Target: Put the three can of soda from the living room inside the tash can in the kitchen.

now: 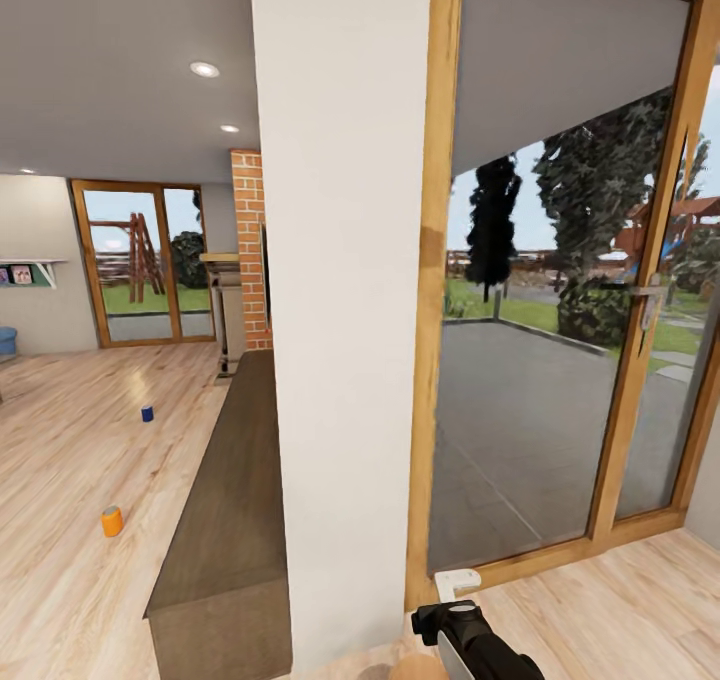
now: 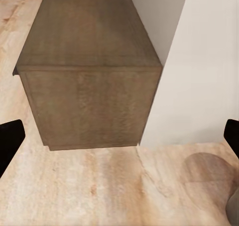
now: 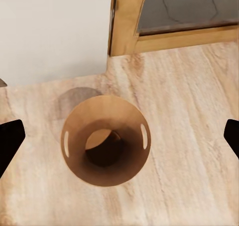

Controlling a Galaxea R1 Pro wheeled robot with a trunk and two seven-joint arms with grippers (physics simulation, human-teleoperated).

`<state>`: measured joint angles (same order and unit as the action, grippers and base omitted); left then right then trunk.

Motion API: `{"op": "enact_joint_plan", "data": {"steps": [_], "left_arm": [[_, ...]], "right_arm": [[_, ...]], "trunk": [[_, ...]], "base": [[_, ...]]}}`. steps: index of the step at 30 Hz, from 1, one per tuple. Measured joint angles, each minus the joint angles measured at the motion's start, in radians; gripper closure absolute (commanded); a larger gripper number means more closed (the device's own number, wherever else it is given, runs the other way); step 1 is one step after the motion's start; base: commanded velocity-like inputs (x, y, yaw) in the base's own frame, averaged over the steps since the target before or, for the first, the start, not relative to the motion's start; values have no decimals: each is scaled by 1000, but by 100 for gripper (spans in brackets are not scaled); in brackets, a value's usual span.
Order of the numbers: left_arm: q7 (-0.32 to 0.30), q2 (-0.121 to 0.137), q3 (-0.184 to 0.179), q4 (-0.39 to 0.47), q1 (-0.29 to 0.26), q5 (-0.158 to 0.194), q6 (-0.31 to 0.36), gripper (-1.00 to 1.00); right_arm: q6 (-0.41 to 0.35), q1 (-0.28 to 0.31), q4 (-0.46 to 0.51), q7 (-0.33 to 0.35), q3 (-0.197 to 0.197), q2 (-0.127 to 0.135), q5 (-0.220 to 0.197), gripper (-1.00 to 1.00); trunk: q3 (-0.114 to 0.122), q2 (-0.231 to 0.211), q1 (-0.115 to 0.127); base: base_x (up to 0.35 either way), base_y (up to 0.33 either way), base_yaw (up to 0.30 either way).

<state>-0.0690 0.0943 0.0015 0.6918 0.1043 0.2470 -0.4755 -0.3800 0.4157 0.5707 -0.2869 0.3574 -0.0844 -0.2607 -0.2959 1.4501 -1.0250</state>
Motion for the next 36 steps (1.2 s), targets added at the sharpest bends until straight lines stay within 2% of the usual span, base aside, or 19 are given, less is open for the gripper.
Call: {"op": "enact_joint_plan", "data": {"steps": [17, 33, 36], "left_arm": [[0, 0, 1, 0, 0, 1, 1, -100], [0, 0, 2, -1, 0, 0, 2, -100], [0, 0, 2, -1, 0, 0, 2, -100]], "right_arm": [[-2, 0, 1, 1, -8, 3, 0, -100], [-13, 1, 4, 6, -18, 21, 1, -100], [-14, 1, 4, 7, -18, 24, 0, -100]], "trunk": [[0, 0, 0], [0, 0, 0], [-9, 21, -11]], "base": [[1, -4, 0], [0, 0, 0], [0, 0, 0]]}}
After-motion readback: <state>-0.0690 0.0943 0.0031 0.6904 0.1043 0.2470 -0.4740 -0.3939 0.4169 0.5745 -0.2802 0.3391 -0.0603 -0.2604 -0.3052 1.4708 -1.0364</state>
